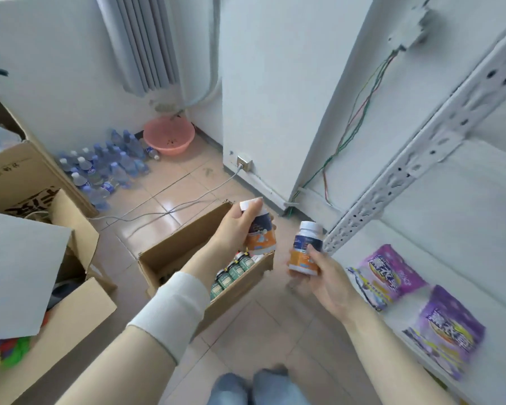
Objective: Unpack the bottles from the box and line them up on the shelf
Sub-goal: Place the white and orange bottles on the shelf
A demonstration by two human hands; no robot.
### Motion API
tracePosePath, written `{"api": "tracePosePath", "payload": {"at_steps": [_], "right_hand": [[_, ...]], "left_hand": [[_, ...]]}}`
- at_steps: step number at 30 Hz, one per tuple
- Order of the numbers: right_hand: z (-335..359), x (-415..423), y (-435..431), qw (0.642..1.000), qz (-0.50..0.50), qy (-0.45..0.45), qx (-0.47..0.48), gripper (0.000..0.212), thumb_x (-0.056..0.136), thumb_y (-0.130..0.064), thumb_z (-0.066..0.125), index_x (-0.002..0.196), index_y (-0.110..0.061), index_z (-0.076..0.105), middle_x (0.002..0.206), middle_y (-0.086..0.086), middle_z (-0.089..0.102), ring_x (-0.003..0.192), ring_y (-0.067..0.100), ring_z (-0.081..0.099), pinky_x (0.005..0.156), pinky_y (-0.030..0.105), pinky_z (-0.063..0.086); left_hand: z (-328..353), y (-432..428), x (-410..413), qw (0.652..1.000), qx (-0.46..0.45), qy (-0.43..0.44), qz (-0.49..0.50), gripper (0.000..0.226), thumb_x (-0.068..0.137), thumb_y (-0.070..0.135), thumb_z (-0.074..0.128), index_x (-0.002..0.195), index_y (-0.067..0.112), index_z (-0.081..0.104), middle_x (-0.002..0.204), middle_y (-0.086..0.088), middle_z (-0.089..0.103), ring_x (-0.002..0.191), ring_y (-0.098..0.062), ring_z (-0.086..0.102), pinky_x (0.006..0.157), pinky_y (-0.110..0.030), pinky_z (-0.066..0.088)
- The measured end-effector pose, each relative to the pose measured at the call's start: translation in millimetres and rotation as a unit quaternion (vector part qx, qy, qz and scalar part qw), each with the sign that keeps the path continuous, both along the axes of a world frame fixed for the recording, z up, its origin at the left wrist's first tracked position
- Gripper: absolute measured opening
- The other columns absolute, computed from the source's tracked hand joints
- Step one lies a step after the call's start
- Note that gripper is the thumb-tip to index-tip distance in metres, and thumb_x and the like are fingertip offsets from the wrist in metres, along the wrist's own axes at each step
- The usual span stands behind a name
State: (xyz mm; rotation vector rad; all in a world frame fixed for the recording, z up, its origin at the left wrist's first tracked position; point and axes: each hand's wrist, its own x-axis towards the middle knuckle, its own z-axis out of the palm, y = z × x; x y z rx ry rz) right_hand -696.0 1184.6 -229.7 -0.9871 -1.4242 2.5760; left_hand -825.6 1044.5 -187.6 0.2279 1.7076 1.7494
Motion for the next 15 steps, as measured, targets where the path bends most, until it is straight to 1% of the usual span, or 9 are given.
{"api": "tracePosePath", "payload": {"at_steps": [2,4,5,7,8,9,12,14,15], "right_hand": [[24.6,22.5,9.2,0.999,-0.018,0.035,0.025,0.02,0.095,-0.011,0.041,0.111,-0.005,0.053,0.081,0.007,0.067,0.066,0.014,0.069,0.057,0.025,0.057],[49.2,48.2,21.0,0.995,-0.043,0.066,0.055,0.023,0.094,-0.013,0.045,0.114,-0.003,0.051,0.087,0.008,0.066,0.069,0.013,0.07,0.063,0.025,0.058],[62.3,62.6,27.9,0.992,-0.06,0.079,0.076,0.034,0.088,-0.021,0.055,0.117,-0.002,0.05,0.09,0.009,0.065,0.073,0.014,0.07,0.066,0.026,0.058],[89.9,93.2,45.1,0.986,-0.087,0.09,0.111,0.076,0.058,-0.044,0.083,0.115,-0.003,0.053,0.091,0.007,0.069,0.079,0.017,0.071,0.066,0.028,0.058],[103.5,110.9,54.1,0.982,-0.102,0.101,0.122,0.09,0.041,-0.051,0.088,0.111,-0.006,0.055,0.09,0.005,0.072,0.08,0.017,0.071,0.065,0.027,0.058],[115.6,129.6,64.7,0.978,-0.117,0.115,0.131,0.097,0.031,-0.054,0.09,0.108,-0.007,0.055,0.089,0.004,0.072,0.08,0.017,0.072,0.065,0.027,0.058],[153.4,194.1,100.3,0.964,-0.162,0.136,0.159,0.099,0.026,-0.057,0.089,0.106,-0.009,0.057,0.091,0.005,0.07,0.083,0.018,0.071,0.07,0.026,0.058],[172.3,239.6,127.2,0.956,-0.184,0.139,0.184,0.098,0.027,-0.059,0.088,0.107,-0.012,0.057,0.094,0.002,0.071,0.088,0.019,0.07,0.076,0.029,0.058],[180.3,262.1,140.7,0.95,-0.194,0.136,0.204,0.098,0.027,-0.061,0.087,0.107,-0.013,0.058,0.096,0.001,0.072,0.091,0.019,0.07,0.08,0.031,0.058]], "left_hand": [[26.5,15.0,19.7,1.0,0.008,0.021,-0.021,0.039,0.089,0.047,0.053,0.096,0.008,0.054,0.093,-0.018,0.066,0.088,-0.03,0.068,0.087,-0.045,0.052],[51.6,32.8,40.2,0.997,0.021,0.049,-0.047,0.043,0.083,0.053,0.057,0.1,0.014,0.05,0.097,-0.017,0.066,0.091,-0.032,0.066,0.088,-0.045,0.052],[64.4,44.3,51.7,0.996,0.034,0.066,-0.057,0.035,0.087,0.049,0.055,0.099,0.016,0.049,0.093,-0.014,0.066,0.086,-0.028,0.066,0.085,-0.042,0.053],[89.8,70.2,78.0,0.99,0.056,0.096,-0.083,0.019,0.094,0.037,0.049,0.098,0.018,0.048,0.093,-0.012,0.065,0.082,-0.023,0.065,0.083,-0.038,0.053],[101.6,84.3,91.6,0.987,0.06,0.111,-0.095,0.018,0.095,0.034,0.047,0.1,0.017,0.048,0.097,-0.014,0.065,0.085,-0.024,0.064,0.084,-0.039,0.053],[113.6,99.0,106.5,0.984,0.063,0.127,-0.108,0.02,0.095,0.034,0.047,0.104,0.016,0.048,0.101,-0.016,0.064,0.089,-0.025,0.064,0.085,-0.039,0.052],[145.9,149.2,157.9,0.972,0.098,0.156,-0.149,0.02,0.092,0.036,0.051,0.104,0.02,0.047,0.108,-0.018,0.064,0.095,-0.026,0.067,0.087,-0.04,0.055],[165.2,185.7,197.1,0.963,0.117,0.167,-0.177,0.02,0.093,0.032,0.052,0.106,0.018,0.046,0.101,-0.013,0.066,0.085,-0.015,0.07,0.078,-0.03,0.057],[172.3,203.9,216.0,0.959,0.119,0.177,-0.188,0.025,0.093,0.031,0.052,0.11,0.014,0.044,0.1,-0.013,0.067,0.085,-0.013,0.07,0.077,-0.028,0.057]]}}
